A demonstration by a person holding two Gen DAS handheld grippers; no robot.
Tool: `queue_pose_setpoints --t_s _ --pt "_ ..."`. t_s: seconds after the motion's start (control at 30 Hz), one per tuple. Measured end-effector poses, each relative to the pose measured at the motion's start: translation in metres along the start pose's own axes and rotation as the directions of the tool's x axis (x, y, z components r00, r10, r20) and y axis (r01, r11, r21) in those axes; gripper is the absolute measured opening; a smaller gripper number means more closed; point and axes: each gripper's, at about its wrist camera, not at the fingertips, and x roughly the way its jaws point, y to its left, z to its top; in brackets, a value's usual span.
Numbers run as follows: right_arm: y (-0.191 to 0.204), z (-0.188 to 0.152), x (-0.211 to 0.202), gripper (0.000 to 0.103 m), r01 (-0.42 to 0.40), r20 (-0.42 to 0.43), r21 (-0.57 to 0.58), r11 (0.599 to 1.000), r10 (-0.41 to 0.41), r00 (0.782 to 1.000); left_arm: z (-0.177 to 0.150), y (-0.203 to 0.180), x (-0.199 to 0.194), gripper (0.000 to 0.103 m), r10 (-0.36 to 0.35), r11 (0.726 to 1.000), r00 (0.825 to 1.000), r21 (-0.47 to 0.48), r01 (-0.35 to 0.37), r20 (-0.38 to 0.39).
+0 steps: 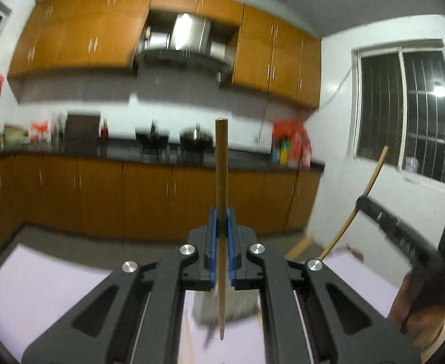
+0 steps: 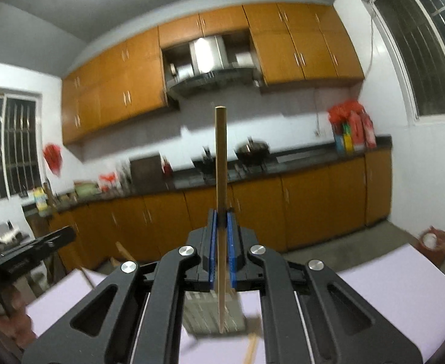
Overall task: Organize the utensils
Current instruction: 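Lift both chopsticks over the green holder and open both grippers to drop them in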
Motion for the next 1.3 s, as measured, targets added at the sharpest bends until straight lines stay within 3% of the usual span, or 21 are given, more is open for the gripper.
queue_pose_setpoints --t_s 0.1,0.23,0.63,0.67,0.73,0.77,0.93,1.1,1.23,1.3 --pt "0.006 0.003 0.023 0.007 0.010 0.044 -0.002 1.000 -0.010 0.999 0.018 -0.011 0.020 0.007 0.024 1.000 0.996 -0.003 -0.024 0.085" --pt "0.005 -0.010 0.058 0.007 0.043 0.046 -0.019 0.999 -0.043 0.998 0.019 -0.015 0.054 0.007 0.067 0.998 0.989 -0.009 -0.066 0.135" --pt "0.001 -0.055 0.080 0.008 0.036 -0.076 -0.029 0.999 -0.039 0.996 -0.045 0.014 0.109 0.008 0.092 0.991 0.996 -0.099 -0.090 0.015" --pt "0.000 -0.054 0.081 0.010 0.031 -0.087 -0.029 0.999 -0.033 0.996 -0.045 0.016 0.106 0.011 0.098 0.991 0.995 -0.096 -0.096 0.022" --pt "0.002 -0.053 0.077 0.033 0.029 -0.096 -0.032 0.999 -0.032 0.995 -0.046 0.018 0.103 0.014 0.086 0.991 0.996 -0.102 -0.085 0.006" --pt "0.004 -0.051 0.073 0.038 0.031 -0.092 -0.033 0.999 -0.034 0.995 -0.044 0.018 0.100 0.016 0.088 0.991 0.996 -0.101 -0.087 0.007" --pt "0.004 -0.032 0.061 0.038 0.026 -0.077 -0.033 0.999 -0.029 0.997 -0.036 0.022 0.082 0.021 0.079 0.989 0.997 -0.124 -0.076 0.015" --pt "-0.003 -0.015 0.021 0.038 0.065 -0.052 -0.032 0.997 -0.066 0.996 -0.026 0.030 0.044 0.029 0.061 0.986 0.998 -0.160 -0.056 0.027" --pt "-0.020 -0.032 -0.002 0.038 0.110 -0.115 -0.021 0.994 -0.111 0.987 -0.037 0.046 0.006 0.032 0.084 0.984 0.996 -0.160 -0.084 -0.004" --pt "-0.031 -0.057 -0.004 0.038 0.134 -0.215 -0.036 0.990 -0.138 0.967 -0.058 0.059 -0.010 0.033 0.120 0.980 0.991 -0.152 -0.128 -0.062"
